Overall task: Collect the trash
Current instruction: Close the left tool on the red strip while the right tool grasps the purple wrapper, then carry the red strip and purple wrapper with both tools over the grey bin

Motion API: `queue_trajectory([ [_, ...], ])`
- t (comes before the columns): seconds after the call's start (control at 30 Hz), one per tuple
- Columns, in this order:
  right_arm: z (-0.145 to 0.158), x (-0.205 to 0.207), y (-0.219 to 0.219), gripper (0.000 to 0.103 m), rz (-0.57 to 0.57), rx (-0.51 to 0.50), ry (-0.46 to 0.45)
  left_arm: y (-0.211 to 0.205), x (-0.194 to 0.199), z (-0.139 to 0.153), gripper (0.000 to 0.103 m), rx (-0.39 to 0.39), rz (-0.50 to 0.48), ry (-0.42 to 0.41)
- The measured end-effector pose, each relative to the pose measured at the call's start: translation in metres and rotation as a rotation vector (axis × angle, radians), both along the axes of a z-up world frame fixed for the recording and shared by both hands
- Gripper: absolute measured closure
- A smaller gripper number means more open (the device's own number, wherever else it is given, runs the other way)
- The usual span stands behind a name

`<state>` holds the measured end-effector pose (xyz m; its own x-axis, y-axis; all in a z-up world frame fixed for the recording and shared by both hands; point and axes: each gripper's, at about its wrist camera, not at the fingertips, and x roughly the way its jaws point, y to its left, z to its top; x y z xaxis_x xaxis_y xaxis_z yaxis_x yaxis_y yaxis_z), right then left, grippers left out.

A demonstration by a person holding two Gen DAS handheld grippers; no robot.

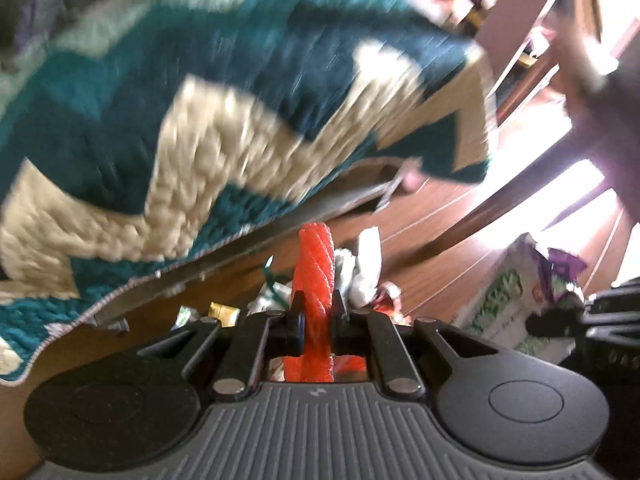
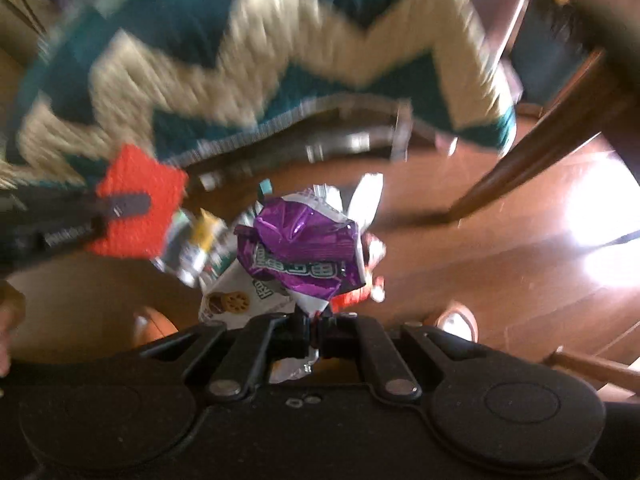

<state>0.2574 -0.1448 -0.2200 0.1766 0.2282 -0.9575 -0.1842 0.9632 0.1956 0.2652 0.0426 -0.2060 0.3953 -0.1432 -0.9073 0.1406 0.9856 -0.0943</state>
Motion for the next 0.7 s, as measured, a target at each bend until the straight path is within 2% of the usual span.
queue_trajectory([
  [0.23,0.114,-0.042,-0.039,0.101,0.015,0.069,-0.248,-0.037,-0.030,0.101,0.093,-0.050,-0.010,-0.143],
  [0.47,0.201,-0.075,-0.090,0.101,0.042,0.097,-0.407,-0.098,-0.062,0.194,0.093,-0.065,-0.108,-0.298],
  [0.57,0.236,-0.086,-0.116,0.101,0.048,0.073,-0.478,-0.129,-0.068,0.228,0.093,-0.054,-0.169,-0.365],
  [0.7,0.284,-0.097,-0.159,0.101,0.000,0.038,-0.587,-0.172,-0.073,0.272,0.093,-0.056,-0.242,-0.433],
])
